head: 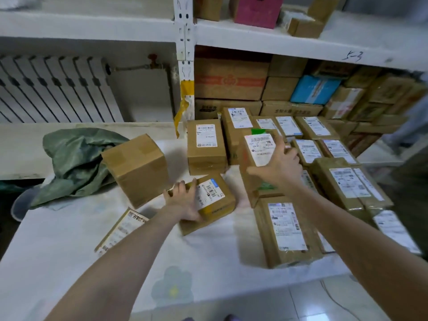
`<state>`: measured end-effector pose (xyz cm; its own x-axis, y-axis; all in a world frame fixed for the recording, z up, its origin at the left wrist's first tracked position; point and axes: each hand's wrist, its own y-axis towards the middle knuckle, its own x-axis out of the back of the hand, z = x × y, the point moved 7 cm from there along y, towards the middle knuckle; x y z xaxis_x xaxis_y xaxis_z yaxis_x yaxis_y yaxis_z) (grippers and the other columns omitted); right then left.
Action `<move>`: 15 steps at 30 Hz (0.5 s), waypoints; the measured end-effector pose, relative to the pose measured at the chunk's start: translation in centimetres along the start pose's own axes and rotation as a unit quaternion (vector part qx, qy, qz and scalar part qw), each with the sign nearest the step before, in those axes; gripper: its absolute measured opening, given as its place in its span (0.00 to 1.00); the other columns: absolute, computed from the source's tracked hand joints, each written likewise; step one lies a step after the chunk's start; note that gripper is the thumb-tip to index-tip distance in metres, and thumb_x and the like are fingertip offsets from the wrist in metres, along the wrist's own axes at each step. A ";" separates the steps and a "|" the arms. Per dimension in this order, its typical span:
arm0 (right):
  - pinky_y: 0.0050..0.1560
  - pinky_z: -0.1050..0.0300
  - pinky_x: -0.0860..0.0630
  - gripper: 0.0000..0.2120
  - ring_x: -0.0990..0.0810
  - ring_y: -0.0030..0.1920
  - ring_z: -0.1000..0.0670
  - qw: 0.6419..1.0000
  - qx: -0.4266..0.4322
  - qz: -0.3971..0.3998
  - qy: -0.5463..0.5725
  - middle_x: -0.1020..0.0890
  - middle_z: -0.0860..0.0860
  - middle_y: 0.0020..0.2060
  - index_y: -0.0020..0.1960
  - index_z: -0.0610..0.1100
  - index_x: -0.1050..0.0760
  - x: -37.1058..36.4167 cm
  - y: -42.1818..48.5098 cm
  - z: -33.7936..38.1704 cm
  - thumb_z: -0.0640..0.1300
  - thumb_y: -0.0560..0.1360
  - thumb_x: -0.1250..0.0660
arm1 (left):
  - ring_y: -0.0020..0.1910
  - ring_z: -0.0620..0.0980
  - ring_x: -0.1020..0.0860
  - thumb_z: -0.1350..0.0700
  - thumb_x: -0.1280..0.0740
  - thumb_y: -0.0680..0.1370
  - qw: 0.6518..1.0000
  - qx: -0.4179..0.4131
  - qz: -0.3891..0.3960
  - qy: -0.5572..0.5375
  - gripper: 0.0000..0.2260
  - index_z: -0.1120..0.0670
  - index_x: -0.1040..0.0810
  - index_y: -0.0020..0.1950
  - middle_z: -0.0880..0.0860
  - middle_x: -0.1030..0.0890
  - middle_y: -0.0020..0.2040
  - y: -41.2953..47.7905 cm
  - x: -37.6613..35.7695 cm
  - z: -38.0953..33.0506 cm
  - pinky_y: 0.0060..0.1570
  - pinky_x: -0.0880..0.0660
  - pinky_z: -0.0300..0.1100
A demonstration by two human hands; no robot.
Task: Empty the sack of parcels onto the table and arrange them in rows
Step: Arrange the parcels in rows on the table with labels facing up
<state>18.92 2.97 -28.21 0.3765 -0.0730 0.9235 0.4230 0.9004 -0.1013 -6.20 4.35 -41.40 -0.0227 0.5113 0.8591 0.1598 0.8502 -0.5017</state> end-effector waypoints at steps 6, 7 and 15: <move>0.67 0.39 0.34 0.55 0.39 0.70 0.37 0.993 -0.036 0.044 0.099 0.42 0.39 0.70 0.77 0.51 0.56 -1.0 -0.1 -2.5 0.61 0.62 0.25 | 0.72 0.61 0.41 0.35 0.24 0.58 0.987 0.082 -0.028 -0.133 0.57 0.46 0.54 0.77 0.61 0.39 0.69 -0.2 0.2 0.1 0.67 0.40 0.57; 0.66 0.40 0.33 0.54 0.39 0.70 0.38 0.993 -0.030 0.048 0.107 0.41 0.39 0.69 0.76 0.51 0.55 -1.5 -0.1 -2.0 0.60 0.62 0.25 | 0.71 0.61 0.41 0.35 0.24 0.57 0.974 0.114 -0.040 -0.193 0.56 0.46 0.52 0.76 0.61 0.38 0.69 -0.6 0.3 0.8 0.66 0.38 0.55; 0.68 0.42 0.37 0.57 0.37 0.68 0.37 0.996 -0.005 0.082 0.035 0.38 0.39 0.66 0.74 0.48 0.51 -7.9 -0.5 3.0 0.68 0.57 0.26 | 0.70 0.62 0.40 0.31 0.25 0.55 0.924 0.233 -0.048 -0.300 0.58 0.49 0.51 0.75 0.61 0.39 0.68 -4.2 -0.5 5.3 0.66 0.35 0.56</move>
<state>13.27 4.40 -34.35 0.4976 0.0441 0.8663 0.3592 0.8986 -0.2520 -12.13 1.23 -40.29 -0.5790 0.2891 0.7623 -0.3115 0.7857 -0.5345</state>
